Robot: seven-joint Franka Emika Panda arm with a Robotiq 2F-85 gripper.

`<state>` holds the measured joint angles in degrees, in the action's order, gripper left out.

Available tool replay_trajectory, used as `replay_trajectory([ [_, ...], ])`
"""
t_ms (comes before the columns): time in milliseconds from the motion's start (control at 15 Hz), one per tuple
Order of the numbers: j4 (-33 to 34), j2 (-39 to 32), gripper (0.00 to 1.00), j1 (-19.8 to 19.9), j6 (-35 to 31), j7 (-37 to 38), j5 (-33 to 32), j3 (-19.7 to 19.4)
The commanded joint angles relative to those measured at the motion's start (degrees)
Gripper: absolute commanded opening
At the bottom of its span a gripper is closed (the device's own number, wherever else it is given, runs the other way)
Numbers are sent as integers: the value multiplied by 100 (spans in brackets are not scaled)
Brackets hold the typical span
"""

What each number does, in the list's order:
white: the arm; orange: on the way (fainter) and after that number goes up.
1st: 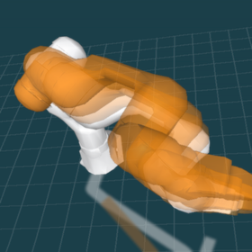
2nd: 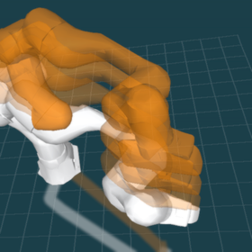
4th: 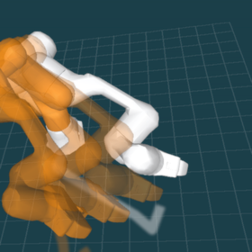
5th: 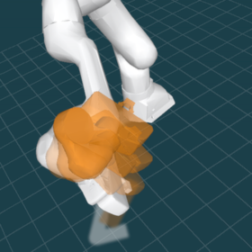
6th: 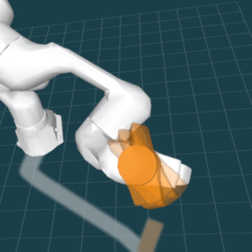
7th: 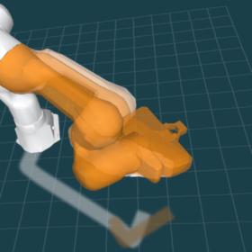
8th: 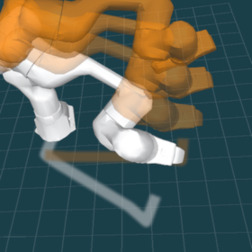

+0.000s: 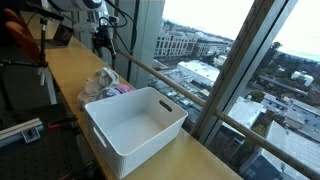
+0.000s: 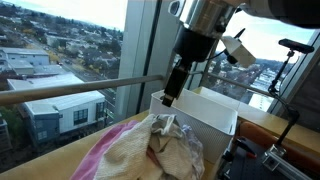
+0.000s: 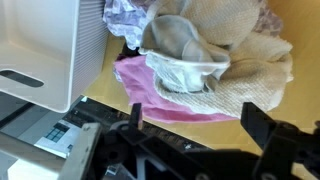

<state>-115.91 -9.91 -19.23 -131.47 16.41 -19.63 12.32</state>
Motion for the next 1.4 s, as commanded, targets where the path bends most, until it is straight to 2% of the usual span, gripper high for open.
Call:
replay_trajectory([
  [0, -142, 309, 100, 59, 175, -163, 189, 67],
  [467, -210, -154, 100, 197, -216, -370, 164, -2],
  [667, -65, -673, 100, 312, -568, -593, 282, -71],
  [933, 209, -1621, 100, 495, -968, -1026, 748, -108],
  [1333, 663, -2843, 100, 534, -817, -1459, 1384, -89],
])
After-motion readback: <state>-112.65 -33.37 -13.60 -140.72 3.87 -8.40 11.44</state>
